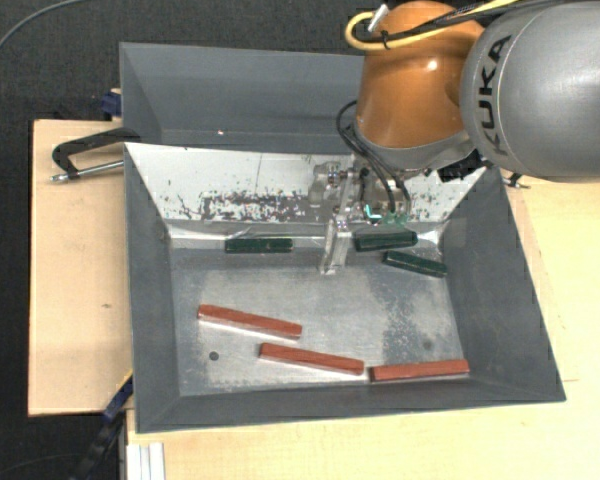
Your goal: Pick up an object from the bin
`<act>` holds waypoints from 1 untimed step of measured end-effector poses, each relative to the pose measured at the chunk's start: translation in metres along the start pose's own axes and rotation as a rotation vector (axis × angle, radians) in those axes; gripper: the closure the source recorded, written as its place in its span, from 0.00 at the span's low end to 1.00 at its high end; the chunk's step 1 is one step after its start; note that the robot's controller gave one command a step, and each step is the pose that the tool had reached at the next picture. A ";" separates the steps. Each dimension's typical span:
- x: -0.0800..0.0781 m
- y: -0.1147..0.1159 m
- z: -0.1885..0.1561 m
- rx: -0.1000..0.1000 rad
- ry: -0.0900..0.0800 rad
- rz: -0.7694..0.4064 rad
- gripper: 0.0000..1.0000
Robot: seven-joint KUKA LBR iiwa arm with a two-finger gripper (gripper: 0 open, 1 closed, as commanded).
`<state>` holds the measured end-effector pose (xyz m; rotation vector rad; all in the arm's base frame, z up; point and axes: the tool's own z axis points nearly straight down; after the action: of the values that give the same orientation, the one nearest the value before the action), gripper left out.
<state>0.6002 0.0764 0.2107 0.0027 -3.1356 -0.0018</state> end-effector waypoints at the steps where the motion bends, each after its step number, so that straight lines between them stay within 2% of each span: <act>1: 0.085 0.046 0.105 0.000 0.005 0.004 0.00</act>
Offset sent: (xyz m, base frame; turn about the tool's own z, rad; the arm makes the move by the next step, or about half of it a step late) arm -0.0815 0.0424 -0.1007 0.0090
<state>0.5146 0.1223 0.1058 -0.0034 -3.1305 -0.0019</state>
